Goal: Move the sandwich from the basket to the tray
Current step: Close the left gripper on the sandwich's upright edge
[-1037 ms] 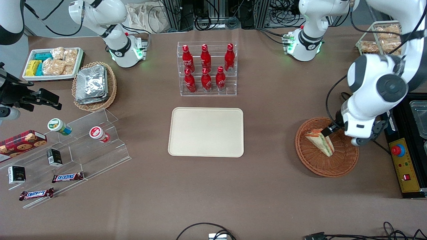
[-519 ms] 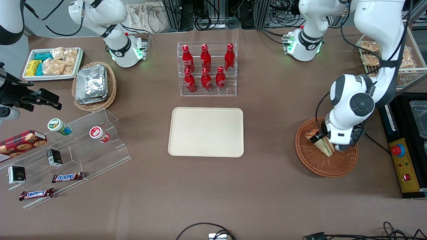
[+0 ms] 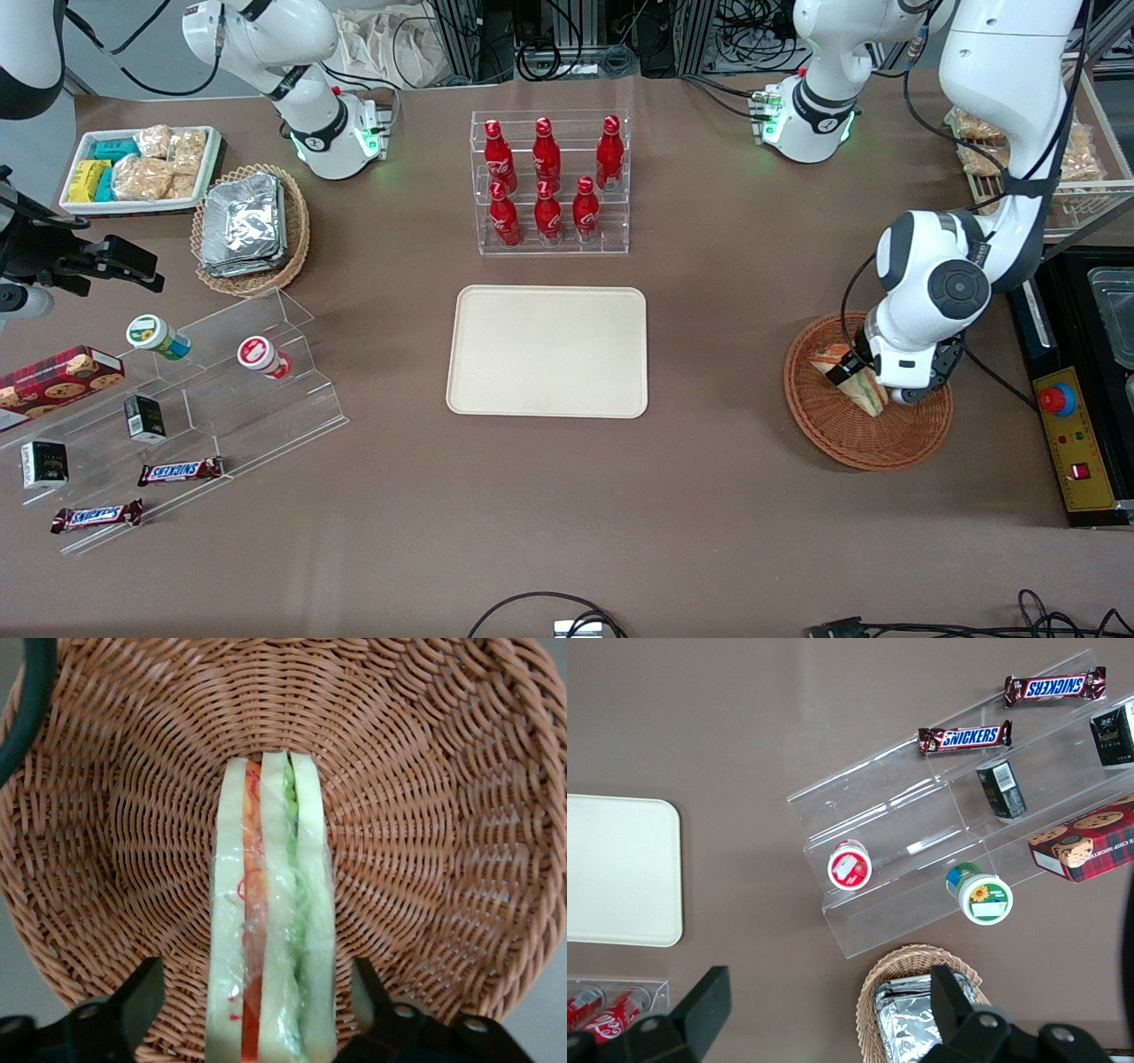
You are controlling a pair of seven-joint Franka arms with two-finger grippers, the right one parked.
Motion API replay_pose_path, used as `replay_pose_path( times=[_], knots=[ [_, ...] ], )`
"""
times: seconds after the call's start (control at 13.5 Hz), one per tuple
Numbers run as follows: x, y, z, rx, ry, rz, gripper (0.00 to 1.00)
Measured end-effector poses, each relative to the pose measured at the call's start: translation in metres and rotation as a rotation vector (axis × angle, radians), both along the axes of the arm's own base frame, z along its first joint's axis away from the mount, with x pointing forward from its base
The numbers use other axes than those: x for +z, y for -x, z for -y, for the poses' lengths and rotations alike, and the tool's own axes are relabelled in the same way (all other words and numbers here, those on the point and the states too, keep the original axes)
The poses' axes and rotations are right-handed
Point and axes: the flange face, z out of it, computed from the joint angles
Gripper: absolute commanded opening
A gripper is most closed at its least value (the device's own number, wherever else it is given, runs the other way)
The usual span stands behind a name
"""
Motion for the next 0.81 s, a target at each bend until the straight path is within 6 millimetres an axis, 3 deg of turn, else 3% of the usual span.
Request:
replay_pose_path(
  times=[0.3, 0.44, 0.59, 0.81],
  knots=[
    [0.000, -0.001, 0.008, -0.021, -0.003, 0.004, 0.00],
    [0.010, -0.004, 0.008, -0.071, -0.009, -0.002, 0.00],
    [0.042, -0.014, 0.002, -0.149, -0.017, -0.013, 0.00],
    [0.125, -0.032, -0.003, -0.290, -0.031, -0.053, 0.00]
  ],
)
